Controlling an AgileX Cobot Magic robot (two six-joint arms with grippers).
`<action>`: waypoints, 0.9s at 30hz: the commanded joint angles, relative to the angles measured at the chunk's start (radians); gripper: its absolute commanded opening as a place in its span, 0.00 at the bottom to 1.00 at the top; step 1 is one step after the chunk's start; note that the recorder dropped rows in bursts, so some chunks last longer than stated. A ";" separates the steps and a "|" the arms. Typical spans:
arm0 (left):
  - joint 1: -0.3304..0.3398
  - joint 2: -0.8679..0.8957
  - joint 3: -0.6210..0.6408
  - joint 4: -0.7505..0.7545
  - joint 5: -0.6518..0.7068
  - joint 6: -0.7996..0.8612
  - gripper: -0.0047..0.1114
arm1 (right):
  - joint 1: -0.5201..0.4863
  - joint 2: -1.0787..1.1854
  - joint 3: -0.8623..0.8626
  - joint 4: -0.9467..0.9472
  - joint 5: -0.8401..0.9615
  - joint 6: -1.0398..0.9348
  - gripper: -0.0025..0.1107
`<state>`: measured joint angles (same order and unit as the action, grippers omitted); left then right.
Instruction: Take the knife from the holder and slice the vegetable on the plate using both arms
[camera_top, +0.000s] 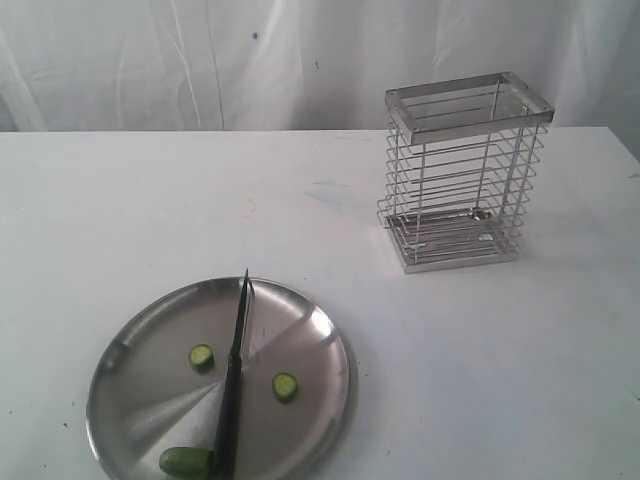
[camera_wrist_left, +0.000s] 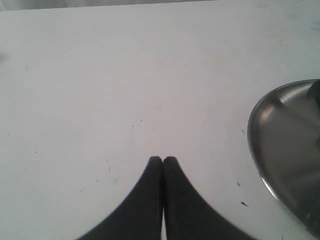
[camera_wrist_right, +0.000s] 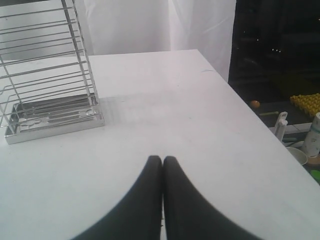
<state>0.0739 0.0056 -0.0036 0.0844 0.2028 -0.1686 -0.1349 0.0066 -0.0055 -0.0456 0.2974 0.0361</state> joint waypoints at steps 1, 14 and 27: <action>0.002 -0.006 0.004 -0.049 0.011 -0.078 0.04 | -0.005 -0.007 0.006 -0.002 -0.006 -0.008 0.02; 0.002 -0.006 0.004 -0.063 -0.018 -0.063 0.04 | -0.005 -0.007 0.006 -0.002 -0.006 -0.008 0.02; 0.002 -0.006 0.004 -0.063 0.044 -0.063 0.04 | -0.005 -0.007 0.006 -0.002 -0.006 -0.008 0.02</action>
<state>0.0739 0.0041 -0.0036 0.0264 0.1949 -0.2293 -0.1349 0.0066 -0.0055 -0.0456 0.2974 0.0361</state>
